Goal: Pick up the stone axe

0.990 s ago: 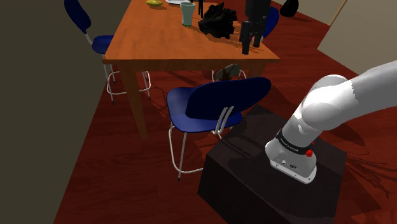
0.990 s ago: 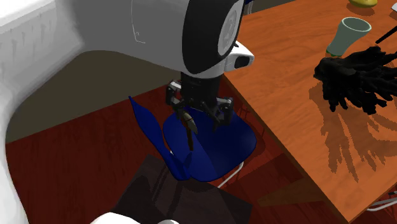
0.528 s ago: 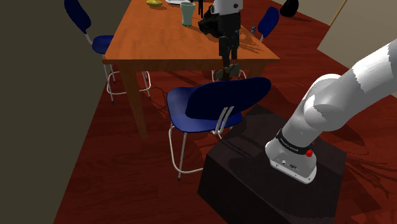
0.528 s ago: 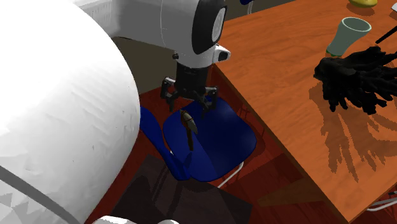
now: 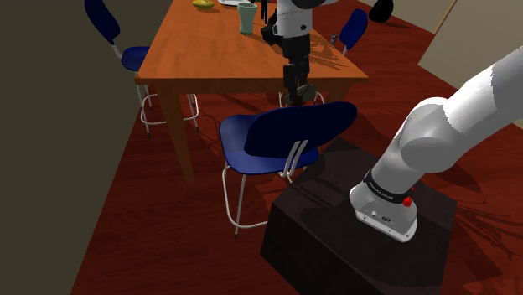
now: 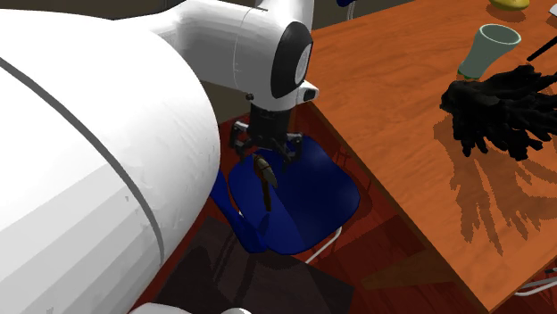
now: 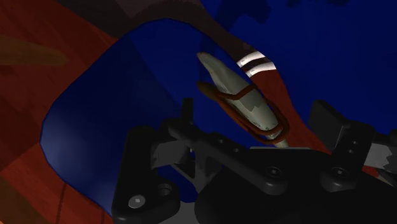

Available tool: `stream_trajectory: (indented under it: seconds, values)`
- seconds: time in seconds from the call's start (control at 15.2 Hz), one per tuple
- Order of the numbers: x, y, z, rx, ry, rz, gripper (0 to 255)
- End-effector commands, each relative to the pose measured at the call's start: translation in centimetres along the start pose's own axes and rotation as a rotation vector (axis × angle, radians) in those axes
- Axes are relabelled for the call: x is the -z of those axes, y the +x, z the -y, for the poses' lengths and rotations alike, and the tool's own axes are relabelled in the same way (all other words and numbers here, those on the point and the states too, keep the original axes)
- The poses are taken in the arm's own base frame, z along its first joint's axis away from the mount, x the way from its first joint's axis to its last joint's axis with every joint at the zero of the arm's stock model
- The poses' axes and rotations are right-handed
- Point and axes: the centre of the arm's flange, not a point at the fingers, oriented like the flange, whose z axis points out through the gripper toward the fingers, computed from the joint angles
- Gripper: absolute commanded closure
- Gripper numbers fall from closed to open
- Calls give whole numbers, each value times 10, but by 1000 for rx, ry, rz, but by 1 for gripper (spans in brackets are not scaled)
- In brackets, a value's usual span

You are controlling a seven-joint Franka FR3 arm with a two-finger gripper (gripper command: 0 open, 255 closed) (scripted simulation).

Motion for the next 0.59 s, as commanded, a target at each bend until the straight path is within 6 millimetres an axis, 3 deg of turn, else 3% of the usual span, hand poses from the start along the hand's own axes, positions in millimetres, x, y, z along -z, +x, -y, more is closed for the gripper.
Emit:
stream_trajectory:
  seconds: [0.0, 0.07, 0.53]
  values:
    - [-2, 1, -1, 0, 0, 0, 0]
    - [-2, 0, -1, 0, 0, 0, 255]
    - [-3, 0, 0, 0, 0, 0, 255]
